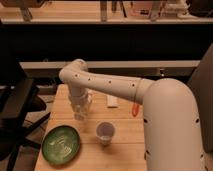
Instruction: Place the bottle in the ceramic bowl
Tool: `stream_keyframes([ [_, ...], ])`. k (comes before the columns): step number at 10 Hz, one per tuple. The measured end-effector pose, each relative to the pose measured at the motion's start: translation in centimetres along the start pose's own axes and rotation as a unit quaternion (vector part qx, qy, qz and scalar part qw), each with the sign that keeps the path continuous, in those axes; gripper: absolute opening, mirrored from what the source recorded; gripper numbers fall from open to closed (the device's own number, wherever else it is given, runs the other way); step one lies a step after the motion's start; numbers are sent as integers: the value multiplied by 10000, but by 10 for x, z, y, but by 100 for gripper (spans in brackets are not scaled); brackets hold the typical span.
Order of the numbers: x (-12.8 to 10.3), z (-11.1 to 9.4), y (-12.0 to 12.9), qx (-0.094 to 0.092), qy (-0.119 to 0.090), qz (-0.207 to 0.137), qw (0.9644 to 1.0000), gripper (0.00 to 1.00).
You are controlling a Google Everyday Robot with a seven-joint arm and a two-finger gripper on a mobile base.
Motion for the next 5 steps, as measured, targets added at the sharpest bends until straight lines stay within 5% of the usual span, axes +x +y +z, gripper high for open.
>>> stream_keyframes([
  [5, -36, 5, -5, -6, -5, -395, 9992, 0],
])
